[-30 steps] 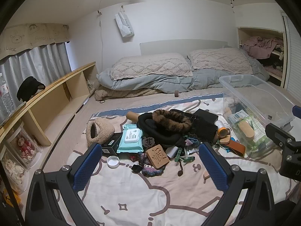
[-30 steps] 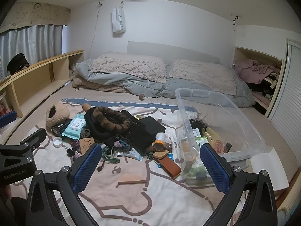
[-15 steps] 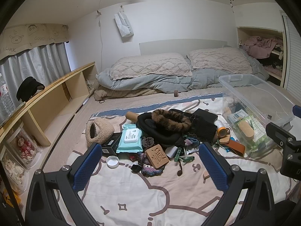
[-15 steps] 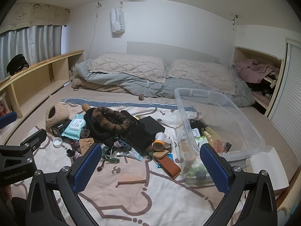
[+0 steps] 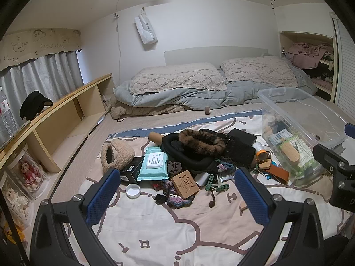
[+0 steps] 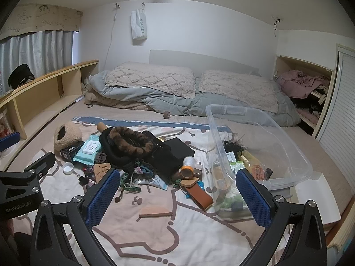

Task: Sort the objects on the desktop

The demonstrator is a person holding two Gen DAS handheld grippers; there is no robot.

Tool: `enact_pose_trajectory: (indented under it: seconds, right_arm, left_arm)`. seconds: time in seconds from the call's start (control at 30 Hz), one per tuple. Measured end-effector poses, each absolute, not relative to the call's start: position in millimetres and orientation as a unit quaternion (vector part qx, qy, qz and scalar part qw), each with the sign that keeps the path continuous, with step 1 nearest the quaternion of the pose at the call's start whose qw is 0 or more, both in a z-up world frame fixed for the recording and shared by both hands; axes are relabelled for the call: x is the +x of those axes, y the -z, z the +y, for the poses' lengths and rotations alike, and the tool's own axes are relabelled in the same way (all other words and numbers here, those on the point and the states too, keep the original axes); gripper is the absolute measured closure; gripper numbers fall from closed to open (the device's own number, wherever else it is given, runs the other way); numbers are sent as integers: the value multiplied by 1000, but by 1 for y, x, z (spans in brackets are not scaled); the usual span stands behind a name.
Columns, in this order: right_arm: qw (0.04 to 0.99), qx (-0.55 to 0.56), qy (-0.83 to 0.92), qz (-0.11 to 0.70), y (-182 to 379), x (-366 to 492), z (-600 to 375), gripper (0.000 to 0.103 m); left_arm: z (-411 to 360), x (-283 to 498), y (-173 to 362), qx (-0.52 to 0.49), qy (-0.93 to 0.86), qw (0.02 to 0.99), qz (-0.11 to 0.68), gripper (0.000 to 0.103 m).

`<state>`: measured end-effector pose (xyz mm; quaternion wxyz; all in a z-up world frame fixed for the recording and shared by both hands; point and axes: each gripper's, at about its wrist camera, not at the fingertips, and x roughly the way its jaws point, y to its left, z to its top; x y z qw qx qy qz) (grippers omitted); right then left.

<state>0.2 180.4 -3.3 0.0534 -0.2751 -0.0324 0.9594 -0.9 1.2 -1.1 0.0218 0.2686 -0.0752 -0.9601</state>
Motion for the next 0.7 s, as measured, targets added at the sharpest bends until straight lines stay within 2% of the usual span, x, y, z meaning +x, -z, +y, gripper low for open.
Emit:
enact_pose_trajectory:
  seconds: [0.7]
  right_arm:
    - [52,-267,-962,-28,2,3,179,0]
  left_arm:
    - [5,0,-2,265,961,18,-73,0]
